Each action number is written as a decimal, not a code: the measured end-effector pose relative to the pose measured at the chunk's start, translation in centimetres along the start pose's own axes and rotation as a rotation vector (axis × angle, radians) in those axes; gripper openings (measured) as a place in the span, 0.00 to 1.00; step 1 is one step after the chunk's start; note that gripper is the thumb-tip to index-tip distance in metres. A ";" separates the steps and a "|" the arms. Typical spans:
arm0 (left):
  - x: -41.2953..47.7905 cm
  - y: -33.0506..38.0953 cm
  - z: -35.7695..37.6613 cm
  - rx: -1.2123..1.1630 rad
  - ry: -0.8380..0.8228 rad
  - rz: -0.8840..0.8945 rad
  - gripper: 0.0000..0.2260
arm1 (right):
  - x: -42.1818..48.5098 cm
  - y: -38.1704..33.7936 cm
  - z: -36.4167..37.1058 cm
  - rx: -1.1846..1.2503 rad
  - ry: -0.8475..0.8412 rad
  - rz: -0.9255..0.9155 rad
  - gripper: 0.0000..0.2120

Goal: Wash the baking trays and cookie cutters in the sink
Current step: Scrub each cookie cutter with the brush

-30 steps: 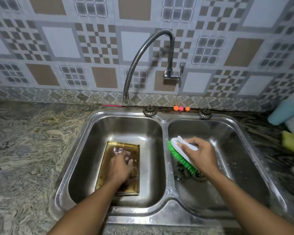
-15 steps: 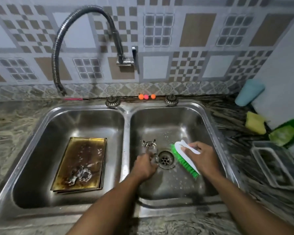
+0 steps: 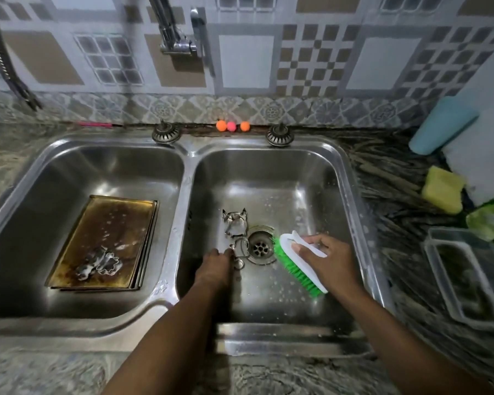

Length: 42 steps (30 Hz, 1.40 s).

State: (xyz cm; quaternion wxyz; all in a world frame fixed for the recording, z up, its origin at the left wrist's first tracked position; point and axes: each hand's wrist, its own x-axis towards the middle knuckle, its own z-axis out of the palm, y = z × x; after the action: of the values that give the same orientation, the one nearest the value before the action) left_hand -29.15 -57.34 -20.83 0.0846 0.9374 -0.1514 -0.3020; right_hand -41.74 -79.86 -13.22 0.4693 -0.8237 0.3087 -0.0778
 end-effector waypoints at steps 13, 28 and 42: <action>-0.3 1.5 0.0 0.132 0.045 0.070 0.18 | -0.1 -0.4 -2.0 0.022 -0.050 -0.005 0.10; -6.5 15.5 -6.2 -0.938 -0.057 0.350 0.14 | 0.4 -3.3 -16.5 0.018 0.207 -0.045 0.08; -8.3 24.4 -3.9 -0.905 -0.125 0.601 0.20 | -2.6 3.8 -23.9 -0.559 0.247 0.242 0.20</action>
State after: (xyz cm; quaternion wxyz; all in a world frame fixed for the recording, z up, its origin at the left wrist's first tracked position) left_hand -38.90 -77.25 -7.15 0.5532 0.7031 -0.2722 -0.3544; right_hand -55.46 -97.12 -2.83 0.1900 -0.8624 0.4681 -0.0330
